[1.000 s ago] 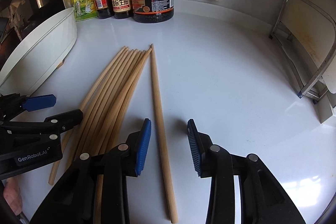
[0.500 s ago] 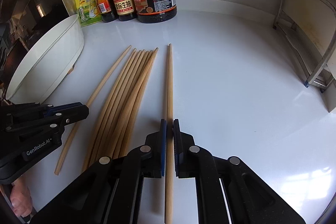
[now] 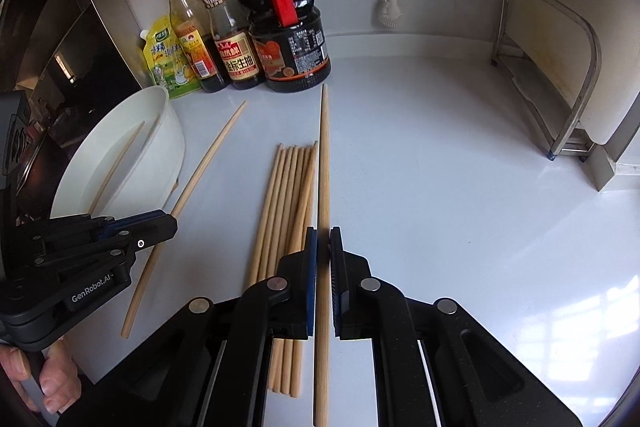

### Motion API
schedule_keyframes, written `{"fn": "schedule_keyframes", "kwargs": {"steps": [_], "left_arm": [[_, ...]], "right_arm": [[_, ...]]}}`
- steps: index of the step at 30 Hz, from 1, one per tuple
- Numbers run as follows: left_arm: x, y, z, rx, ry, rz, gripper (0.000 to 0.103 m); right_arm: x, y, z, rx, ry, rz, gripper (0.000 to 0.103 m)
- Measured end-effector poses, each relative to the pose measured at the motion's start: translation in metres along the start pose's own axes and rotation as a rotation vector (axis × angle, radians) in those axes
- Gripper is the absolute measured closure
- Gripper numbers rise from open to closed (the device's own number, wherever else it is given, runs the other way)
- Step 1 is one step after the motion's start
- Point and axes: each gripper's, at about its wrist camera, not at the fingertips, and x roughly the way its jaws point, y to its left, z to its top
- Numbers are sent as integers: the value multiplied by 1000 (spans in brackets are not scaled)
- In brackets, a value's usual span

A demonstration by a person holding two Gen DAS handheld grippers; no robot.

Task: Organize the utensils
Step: 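Carry the chopstick in the right tool into the white basin and release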

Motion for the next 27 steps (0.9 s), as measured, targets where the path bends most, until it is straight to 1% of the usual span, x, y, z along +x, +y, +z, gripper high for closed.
{"fn": "schedule_keyframes", "kwargs": {"steps": [6, 11, 14, 19, 23, 27], "left_arm": [[-37, 17, 15, 36, -58, -43, 96], [-67, 45, 25, 56, -120, -42, 96], [-77, 68, 26, 48, -142, -32, 96], [-89, 113, 25, 20, -161, 4, 96], [-92, 151, 23, -24, -161, 32, 96], [-95, 180, 20, -60, -168, 53, 96]], "right_arm": [[-21, 31, 13, 20, -37, 5, 97], [-27, 67, 27, 7, -61, 23, 97], [-28, 91, 37, -14, -78, 37, 97], [-20, 133, 55, -52, -87, 70, 97], [-6, 167, 65, -92, -76, 95, 97], [9, 197, 72, -133, -57, 118, 97]]}}
